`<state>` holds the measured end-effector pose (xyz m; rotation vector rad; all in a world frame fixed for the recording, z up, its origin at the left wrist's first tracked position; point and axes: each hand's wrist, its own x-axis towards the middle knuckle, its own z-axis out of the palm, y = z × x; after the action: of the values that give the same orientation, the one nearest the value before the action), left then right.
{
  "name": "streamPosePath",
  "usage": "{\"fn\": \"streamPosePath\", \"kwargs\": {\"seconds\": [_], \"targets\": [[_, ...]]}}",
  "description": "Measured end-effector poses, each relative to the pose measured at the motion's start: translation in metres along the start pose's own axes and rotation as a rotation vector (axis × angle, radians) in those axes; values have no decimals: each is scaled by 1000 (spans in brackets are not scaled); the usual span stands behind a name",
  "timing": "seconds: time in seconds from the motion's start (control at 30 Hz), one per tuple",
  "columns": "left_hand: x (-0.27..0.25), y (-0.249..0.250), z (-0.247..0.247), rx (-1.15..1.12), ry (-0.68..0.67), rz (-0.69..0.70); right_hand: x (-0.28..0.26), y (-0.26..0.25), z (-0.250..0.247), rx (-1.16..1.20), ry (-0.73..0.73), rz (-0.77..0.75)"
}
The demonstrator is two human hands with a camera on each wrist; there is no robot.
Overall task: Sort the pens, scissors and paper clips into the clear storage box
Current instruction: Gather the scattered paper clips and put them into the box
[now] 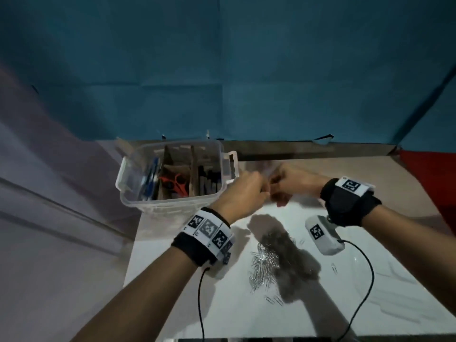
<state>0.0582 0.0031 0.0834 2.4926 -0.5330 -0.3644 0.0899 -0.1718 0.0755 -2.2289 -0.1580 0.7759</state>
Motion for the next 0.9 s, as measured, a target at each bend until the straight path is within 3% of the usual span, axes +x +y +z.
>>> {"fn": "streamPosePath", "kwargs": {"seconds": [0.07,0.17,0.3,0.47,0.6,0.7,0.9], "targets": [[2,-5,41,70,-143,-40,-3,36,20,-131,-46,25],[0,-25,99,173,-254,-139,1,77,56,-423,-11,0],[-19,-33,147,219,-208,-85,-14,106,95,-556,23,-40],[-32,-38,151,117,-178,-48,-28,125,84,-551,7,-68],[-30,-47,148,124,-238,-80,-33,134,81,-506,23,-34],[-26,-44,155,61,-173,-91,-34,132,95,-452,26,-103],[-15,-48,150,-20,-80,-145,-23,131,88,-362,95,-101]]}}
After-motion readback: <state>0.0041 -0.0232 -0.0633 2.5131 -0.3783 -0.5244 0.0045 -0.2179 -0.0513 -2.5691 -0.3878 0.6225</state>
